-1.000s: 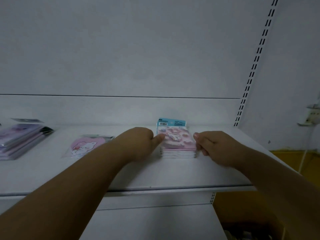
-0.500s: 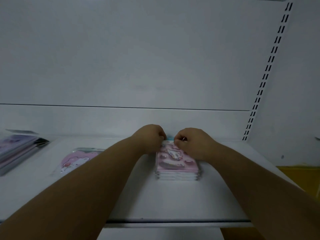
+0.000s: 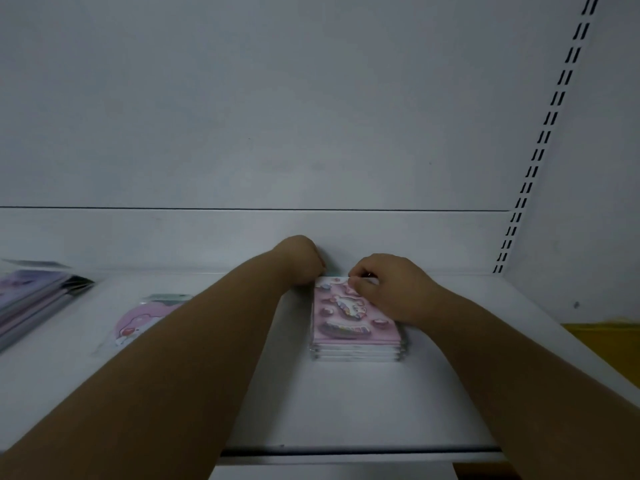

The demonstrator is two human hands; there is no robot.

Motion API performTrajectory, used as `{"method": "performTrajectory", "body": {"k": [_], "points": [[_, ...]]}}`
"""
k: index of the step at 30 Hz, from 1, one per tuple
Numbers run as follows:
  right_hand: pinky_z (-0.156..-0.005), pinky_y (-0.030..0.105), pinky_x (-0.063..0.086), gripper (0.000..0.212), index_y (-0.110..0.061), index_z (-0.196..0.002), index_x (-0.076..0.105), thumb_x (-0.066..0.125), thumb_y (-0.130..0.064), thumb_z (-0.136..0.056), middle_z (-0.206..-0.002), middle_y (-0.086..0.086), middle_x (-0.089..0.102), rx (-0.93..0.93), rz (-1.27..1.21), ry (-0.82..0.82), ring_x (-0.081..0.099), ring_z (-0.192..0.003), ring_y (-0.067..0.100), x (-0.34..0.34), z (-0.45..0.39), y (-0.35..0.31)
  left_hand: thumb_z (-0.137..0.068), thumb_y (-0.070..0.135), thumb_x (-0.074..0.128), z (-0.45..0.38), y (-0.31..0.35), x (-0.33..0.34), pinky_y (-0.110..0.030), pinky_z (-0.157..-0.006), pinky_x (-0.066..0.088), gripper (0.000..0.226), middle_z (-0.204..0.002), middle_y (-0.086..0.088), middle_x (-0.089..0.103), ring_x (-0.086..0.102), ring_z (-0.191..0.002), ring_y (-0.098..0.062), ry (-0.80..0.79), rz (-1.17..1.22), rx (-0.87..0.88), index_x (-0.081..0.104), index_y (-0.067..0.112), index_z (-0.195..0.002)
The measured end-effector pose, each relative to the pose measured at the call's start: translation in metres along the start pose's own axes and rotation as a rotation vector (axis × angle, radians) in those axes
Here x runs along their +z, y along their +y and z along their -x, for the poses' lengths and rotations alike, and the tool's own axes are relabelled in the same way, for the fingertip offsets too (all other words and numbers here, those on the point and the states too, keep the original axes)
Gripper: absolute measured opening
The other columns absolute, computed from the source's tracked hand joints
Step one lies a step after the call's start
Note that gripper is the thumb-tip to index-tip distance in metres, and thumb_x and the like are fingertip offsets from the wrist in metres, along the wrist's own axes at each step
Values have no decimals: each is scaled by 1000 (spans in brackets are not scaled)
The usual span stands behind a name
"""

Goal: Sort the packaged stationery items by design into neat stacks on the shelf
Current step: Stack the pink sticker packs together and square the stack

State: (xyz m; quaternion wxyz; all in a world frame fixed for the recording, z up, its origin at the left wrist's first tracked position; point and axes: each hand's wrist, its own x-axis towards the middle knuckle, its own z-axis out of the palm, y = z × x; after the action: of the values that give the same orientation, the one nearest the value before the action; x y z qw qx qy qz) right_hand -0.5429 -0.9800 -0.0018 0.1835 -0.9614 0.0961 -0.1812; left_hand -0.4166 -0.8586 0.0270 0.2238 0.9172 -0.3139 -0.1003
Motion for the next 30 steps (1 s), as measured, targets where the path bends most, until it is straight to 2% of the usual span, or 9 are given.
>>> {"method": "performTrajectory", "body": {"k": [6,8,10,11,13,15,19,23,30], "points": [[-78,23,39,18,-21,-99,70,57,-32,-92,-103,-5,67,43,-65,19,56,-91,9,3,0,2,-85,24,69,-5,-10,5,-38,-85,56,28,-102,-17,72,67,-93,-30,64,-41,-39,73,0,-99],[-69,20,38,15,-24,-95,69,58,-34,-92,-99,-6,68,65,-97,40,56,-83,6,3,1,3,-86,29,67,-3,-12,2,-33,-61,57,28,-87,-15,73,69,-70,-24,115,-4,-55,70,2,-88],[-62,18,39,14,-27,-93,65,58,-39,-91,-94,-7,66,101,-126,101,56,-81,5,-1,1,4,-88,39,64,1,-14,-1,-20,-36,44,35,-66,-7,69,62,-41,-13,156,25,-86,61,7,-74],[-60,18,39,16,-27,-92,63,58,-41,-90,-91,-8,64,134,-134,139,56,-80,5,-5,1,5,-88,46,61,7,-15,-3,-16,-32,39,41,-60,-4,67,58,-33,-10,150,2,-93,58,10,-70],[-54,19,38,25,-24,-83,58,54,-48,-91,-80,-8,62,203,-22,157,55,-72,6,-15,5,4,-90,57,52,20,-17,-5,-14,-31,39,50,-54,-1,66,55,-27,-9,59,-57,-107,58,11,-70],[-49,23,38,40,-20,-75,57,45,-54,-92,-70,-2,62,278,148,51,55,-60,9,-22,11,4,-92,61,43,36,-20,-6,-15,-31,40,58,-43,2,64,55,-28,-11,-87,-81,-102,62,9,-72],[-42,19,42,56,-11,-68,60,39,-56,-94,-42,0,56,429,25,-212,48,-32,13,-20,29,4,-96,52,42,58,-23,1,-14,-36,38,57,-36,5,57,49,-27,-12,-221,-82,-29,61,10,-62],[-42,21,41,46,-14,-76,55,36,-50,-97,-58,3,58,424,6,-234,50,-43,14,-16,34,-2,-99,44,40,64,-18,8,-20,-41,41,53,-41,-1,54,47,-31,-14,-143,-123,30,56,11,-60],[-51,27,42,42,-11,-81,56,36,-43,-100,-66,5,55,393,-4,-266,49,-52,16,-21,38,-10,-100,38,37,64,-20,15,-11,-29,33,50,-31,6,52,44,-22,-7,-141,-25,11,57,12,-62]]}}
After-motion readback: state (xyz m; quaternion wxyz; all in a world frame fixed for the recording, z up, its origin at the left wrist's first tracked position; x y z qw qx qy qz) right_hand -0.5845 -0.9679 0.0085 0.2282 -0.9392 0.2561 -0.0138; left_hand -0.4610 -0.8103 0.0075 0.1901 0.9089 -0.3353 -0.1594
